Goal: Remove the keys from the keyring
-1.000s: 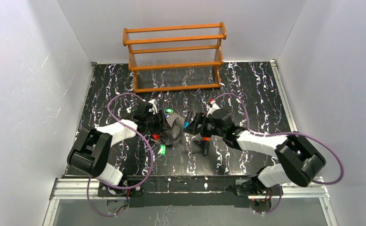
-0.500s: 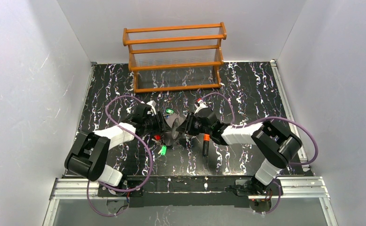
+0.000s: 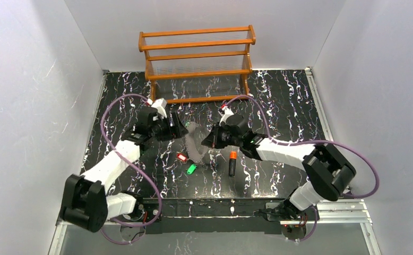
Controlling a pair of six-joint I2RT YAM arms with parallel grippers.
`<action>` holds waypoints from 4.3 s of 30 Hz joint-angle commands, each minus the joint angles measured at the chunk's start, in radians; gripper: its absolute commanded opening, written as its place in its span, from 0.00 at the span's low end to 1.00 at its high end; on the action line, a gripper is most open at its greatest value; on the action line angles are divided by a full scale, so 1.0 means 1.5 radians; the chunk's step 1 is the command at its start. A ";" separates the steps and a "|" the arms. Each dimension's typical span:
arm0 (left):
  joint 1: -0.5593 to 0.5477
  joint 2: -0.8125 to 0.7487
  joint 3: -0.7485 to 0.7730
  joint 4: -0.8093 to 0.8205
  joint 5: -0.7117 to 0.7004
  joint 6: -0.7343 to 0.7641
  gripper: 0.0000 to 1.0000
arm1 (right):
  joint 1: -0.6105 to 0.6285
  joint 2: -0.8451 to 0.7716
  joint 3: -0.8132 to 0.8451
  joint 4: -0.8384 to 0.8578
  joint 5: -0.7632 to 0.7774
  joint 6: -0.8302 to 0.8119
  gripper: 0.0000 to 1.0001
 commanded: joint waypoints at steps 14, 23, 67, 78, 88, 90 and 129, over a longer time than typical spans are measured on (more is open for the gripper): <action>0.008 -0.168 0.142 -0.043 -0.056 0.363 0.89 | -0.030 -0.169 0.199 -0.331 -0.027 -0.381 0.01; 0.008 -0.097 0.209 -0.060 0.165 0.481 0.98 | -0.033 -0.203 0.276 -0.474 -0.042 -0.474 0.01; -0.093 -0.304 0.028 0.049 0.060 0.449 0.75 | -0.033 -0.223 0.251 -0.517 -0.200 -0.671 0.01; -0.096 -0.309 0.006 0.071 0.123 0.449 0.98 | -0.033 -0.210 0.258 -0.530 -0.222 -0.690 0.01; -0.119 -0.262 0.009 0.055 0.270 0.464 0.86 | -0.033 -0.191 0.285 -0.563 -0.269 -0.747 0.01; -0.125 -0.251 0.013 0.036 0.273 0.477 0.74 | -0.033 -0.185 0.291 -0.568 -0.280 -0.759 0.01; -0.147 -0.186 0.053 -0.062 0.368 0.500 0.20 | -0.033 -0.086 0.369 -0.582 -0.379 -0.845 0.01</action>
